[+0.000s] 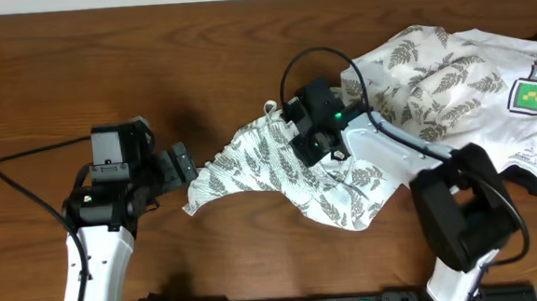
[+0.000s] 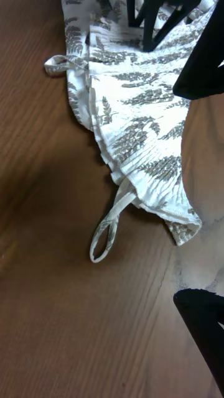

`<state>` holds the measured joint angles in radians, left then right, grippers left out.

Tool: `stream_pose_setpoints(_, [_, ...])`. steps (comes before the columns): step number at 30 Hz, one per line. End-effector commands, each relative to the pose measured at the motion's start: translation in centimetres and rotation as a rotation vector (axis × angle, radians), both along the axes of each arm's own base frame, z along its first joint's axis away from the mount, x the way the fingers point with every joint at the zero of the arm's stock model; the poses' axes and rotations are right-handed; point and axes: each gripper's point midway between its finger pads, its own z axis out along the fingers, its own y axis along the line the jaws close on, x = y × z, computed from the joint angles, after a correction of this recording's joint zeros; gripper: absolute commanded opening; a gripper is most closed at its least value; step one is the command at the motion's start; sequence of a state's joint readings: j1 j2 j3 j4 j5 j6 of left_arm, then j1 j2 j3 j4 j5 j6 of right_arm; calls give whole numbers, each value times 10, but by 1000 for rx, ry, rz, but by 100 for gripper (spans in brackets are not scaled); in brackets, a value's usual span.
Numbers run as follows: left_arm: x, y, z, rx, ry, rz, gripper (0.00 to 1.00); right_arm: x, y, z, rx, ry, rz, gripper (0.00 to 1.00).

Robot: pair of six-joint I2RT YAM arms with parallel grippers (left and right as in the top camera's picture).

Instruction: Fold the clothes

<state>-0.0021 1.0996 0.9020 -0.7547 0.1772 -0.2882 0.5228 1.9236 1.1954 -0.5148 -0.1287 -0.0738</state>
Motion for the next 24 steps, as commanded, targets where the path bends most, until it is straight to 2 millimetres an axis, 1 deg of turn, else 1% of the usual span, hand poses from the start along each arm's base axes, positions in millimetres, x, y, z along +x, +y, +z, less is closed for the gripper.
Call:
stream_pose_setpoints(1, [3,0,6,-1,-13,1,98,5,-6,-7,6,16,-28,41])
stream_pose_setpoints(3, [3,0,6,-1,-13,1,98,4,-6,-7,5,17,-28,31])
stream_pose_setpoints(5, [3,0,6,-1,-13,1,98,5,-6,-7,6,16,-27,27])
stream_pose_setpoints(6, [3,0,6,-1,-13,1,98,4,-5,-7,6,16,-26,21])
stream_pose_setpoints(7, [3,0,6,-1,-13,1,98,4,-5,-7,6,16,-25,13])
stream_pose_setpoints(8, [3,0,6,-1,-13,0,98,4,-4,-6,8,18,-23,1])
stream_pose_setpoints(11, [3,0,6,0,-12,1,98,2,4,0,48,30,-8,1])
stream_pose_setpoints(13, [3,0,6,-1,-14,0,98,0,15,15,104,38,31,1])
stream_pose_setpoints(15, [2,0,6,0,-13,0,98,-6,33,42,197,44,122,1])
stream_pose_setpoints(17, [2,0,7,0,-14,1,98,-21,54,74,291,46,247,1])
stream_pose_setpoints(19, [2,0,7,0,-14,1,98,-41,69,103,335,39,365,1])
stream_pose_setpoints(21, [2,0,7,0,-15,1,98,-60,73,116,314,32,444,1])
stream_pose_setpoints(22, [2,0,7,0,-14,1,98,-74,75,120,297,43,490,1])
stream_pose_setpoints(23, [2,0,7,0,-15,1,98,-83,75,121,289,59,512,1])
stream_pose_setpoints(24, [2,0,7,0,-15,1,98,-97,74,120,274,94,532,1])
